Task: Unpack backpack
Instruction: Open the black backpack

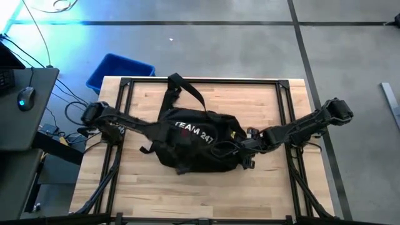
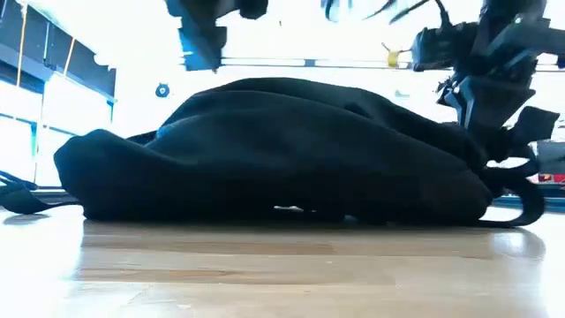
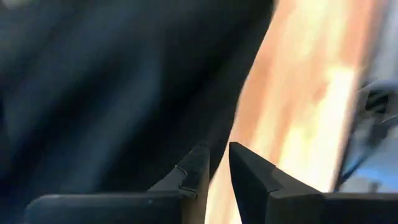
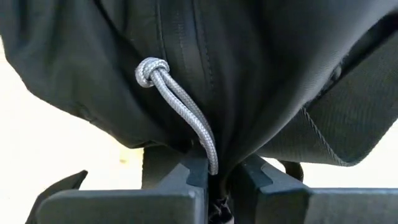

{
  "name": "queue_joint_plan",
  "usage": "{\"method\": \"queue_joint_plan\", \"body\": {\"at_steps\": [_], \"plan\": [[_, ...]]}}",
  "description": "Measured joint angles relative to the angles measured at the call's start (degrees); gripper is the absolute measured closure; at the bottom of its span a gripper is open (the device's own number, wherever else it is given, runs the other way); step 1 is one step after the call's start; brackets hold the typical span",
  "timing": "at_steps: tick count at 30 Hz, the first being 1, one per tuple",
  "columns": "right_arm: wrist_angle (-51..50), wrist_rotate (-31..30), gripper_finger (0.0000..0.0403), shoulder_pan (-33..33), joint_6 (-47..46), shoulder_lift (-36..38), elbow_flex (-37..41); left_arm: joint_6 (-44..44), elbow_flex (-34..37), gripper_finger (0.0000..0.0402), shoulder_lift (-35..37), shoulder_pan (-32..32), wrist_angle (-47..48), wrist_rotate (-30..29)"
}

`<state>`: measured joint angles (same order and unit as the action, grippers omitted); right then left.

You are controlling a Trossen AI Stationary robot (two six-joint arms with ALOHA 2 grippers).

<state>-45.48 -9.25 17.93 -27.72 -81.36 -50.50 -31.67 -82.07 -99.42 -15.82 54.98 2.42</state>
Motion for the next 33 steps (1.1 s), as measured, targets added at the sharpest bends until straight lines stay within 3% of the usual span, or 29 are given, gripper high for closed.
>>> {"method": "queue_joint_plan", "body": {"at_steps": [5, 10, 14, 19, 22, 25, 30, 33], "plan": [[-1.98, 2.28, 0.0396, -0.68, 2.66, 0.0, 0.0, -6.28, 8.49, 0.0382, -0.5, -2.31, -3.8, -11.11], [2.38, 8.4, 0.0396, 5.24, -7.57, 0.04, 2.48, 1.35, 19.56, 0.0398, -0.48, 2.28, -26.41, -24.11], [16.32, 9.33, 0.0396, 13.48, -21.29, -0.08, 5.9, 8.38, 24.01, 0.0401, -1.46, 10.8, -43.72, -18.06], [36.35, 5.34, 0.0396, 18.78, -33.84, -2.79, 6.33, 15.51, 23.18, 0.0401, -2.53, 18.78, -50.83, -12.48], [41.64, 2.3, 0.0396, 18.38, -34.67, -8.09, 1.93, 20.9, 20.28, 0.0401, -1.91, 21.7, -47.7, -9.92], [43.37, 3.32, 0.0396, 15.74, -29.35, -14.32, -7.25, 26.57, 15.89, 0.0401, 1.14, 22.72, -38.35, -6.29], [38.44, 5.1, 0.0396, 10.04, -18.02, -23.77, -25.41, 35.03, 9.72, 0.0401, 10.12, 20.26, -18.84, -5.97], [30.82, 7.39, 0.0396, 6.08, -10.65, -27.23, -35.38, 35.58, 7.23, 0.0401, 17.8, 17.61, -9.53, -6.62]]}}
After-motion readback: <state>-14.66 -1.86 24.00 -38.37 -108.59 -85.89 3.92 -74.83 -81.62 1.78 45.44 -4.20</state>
